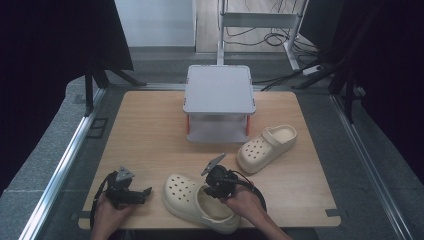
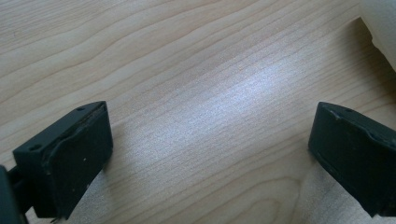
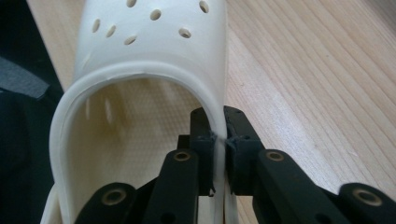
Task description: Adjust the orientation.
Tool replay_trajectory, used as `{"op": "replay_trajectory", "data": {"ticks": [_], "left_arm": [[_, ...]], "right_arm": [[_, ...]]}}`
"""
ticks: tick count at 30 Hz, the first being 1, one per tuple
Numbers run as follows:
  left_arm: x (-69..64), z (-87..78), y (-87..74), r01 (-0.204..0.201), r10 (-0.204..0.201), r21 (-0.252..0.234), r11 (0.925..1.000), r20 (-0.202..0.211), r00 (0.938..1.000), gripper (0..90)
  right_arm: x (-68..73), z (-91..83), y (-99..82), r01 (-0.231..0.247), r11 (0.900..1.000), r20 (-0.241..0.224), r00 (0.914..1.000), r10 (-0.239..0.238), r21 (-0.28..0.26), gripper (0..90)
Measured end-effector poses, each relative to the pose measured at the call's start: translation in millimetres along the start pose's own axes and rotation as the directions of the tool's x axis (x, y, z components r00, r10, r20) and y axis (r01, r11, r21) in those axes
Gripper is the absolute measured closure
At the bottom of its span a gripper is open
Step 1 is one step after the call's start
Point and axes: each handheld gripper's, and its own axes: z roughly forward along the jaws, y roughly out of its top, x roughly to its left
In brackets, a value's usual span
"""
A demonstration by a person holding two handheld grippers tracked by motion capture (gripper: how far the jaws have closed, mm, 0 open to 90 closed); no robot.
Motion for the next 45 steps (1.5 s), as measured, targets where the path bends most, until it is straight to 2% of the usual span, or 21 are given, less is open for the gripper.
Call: {"op": "replay_trajectory", "data": {"ticks": [3, 6, 7, 9, 13, 15, 16, 18, 25, 31, 35, 36, 37, 39, 44, 45], "left_arm": [[0.0, 0.0, 0.1, 0.0, 0.0, 0.001, 1.0, -0.001, 1.0, 0.0], [-0.2, 0.1, 0.2, 0.003, -0.003, 0.0, 1.0, 0.0, 1.0, 0.0], [-0.2, 0.2, 0.3, 0.004, -0.004, 0.0, 1.0, 0.0, 1.0, 0.0], [-0.3, 0.2, 0.3, 0.004, -0.004, 0.0, 1.0, 0.0, 1.0, 0.0], [-0.1, 0.0, 0.3, 0.002, -0.002, 0.002, 1.0, 0.0, 1.0, 0.0], [-0.3, 0.2, 0.3, 0.004, -0.004, 0.0, 1.0, 0.0, 1.0, 0.0], [-0.3, 0.2, 0.3, 0.005, -0.005, 0.0, 1.0, 0.0, 1.0, 0.0], [-0.2, 0.3, 0.4, 0.002, -0.002, -0.001, 1.0, -0.002, 1.0, 0.0], [-0.5, 0.4, 0.4, 0.006, -0.006, -0.002, 1.0, -0.001, 1.0, 0.0], [-0.4, 0.5, 0.4, 0.003, -0.003, -0.002, 1.0, -0.003, 1.0, 0.0], [-0.2, 0.5, 0.6, 0.001, -0.001, 0.001, 1.0, -0.003, 1.0, 0.0], [-0.3, 0.6, 0.6, 0.002, -0.002, 0.0, 1.0, -0.003, 1.0, 0.0], [-0.3, 0.6, 0.7, 0.002, -0.002, 0.0, 1.0, -0.003, 1.0, 0.0], [-0.3, 0.6, 0.7, 0.002, -0.002, 0.0, 1.0, -0.003, 1.0, 0.0], [-0.5, 0.8, 0.8, 0.006, -0.006, 0.0, 1.0, -0.003, 1.0, 0.0], [-0.6, 0.8, 0.9, 0.005, -0.005, 0.0, 1.0, -0.004, 1.0, 0.0]], "right_arm": [[-2.8, -5.9, 1.3, 0.014, 0.9998, -0.036, 0.9992, -0.015, -0.017, 76.6], [-6.0, -15.9, 3.6, 0.021, 0.9994, -0.052, 0.9984, -0.023, -0.028, 66.2], [-8.5, -24.3, 4.8, 0.033, 0.9988, -0.04, 0.9986, -0.034, -0.036, 58.3], [-10.0, -26.9, 5.0, 0.038, 0.9985, -0.041, 0.9984, -0.04, -0.039, 54.8], [-20.2, -38.5, 3.1, 0.04, 0.9978, -0.028, 0.9987, -0.042, -0.053, 39.2], [-31.5, -44.6, -1.2, 0.033, 0.9976, -0.004, 0.9994, -0.033, -0.06, 28.7], [-31.5, -44.6, -1.2, 0.033, 0.9976, -0.004, 0.9994, -0.033, -0.06, 28.7], [-38.4, -47.8, -4.8, 0.025, 0.9977, 0.014, 0.9996, -0.024, -0.063, 22.9], [-61.9, -61.2, -20.8, -0.003, 0.9976, 0.066, 0.9978, 0.007, -0.069, 17.1], [-87.4, -79.2, -39.5, -0.049, 0.9954, 0.109, 0.9924, 0.058, -0.083, 14.0], [-107.0, -94.4, -54.0, -0.09, 0.9918, 0.142, 0.9845, 0.102, -0.09, 13.2], [-116.6, -101.5, -60.4, -0.107, 0.99, 0.162, 0.9794, 0.121, -0.092, 12.9], [-116.6, -101.5, -60.4, -0.107, 0.99, 0.162, 0.9794, 0.121, -0.092, 12.9], [-125.3, -107.6, -65.6, -0.119, 0.9886, 0.177, 0.9751, 0.134, -0.092, 12.9], [-149.5, -124.2, -79.2, -0.158, 0.9812, 0.218, 0.9594, 0.179, -0.111, 12.9], [-158.4, -127.3, -83.5, -0.166, 0.98, 0.231, 0.9546, 0.188, -0.109, 12.9]]}}
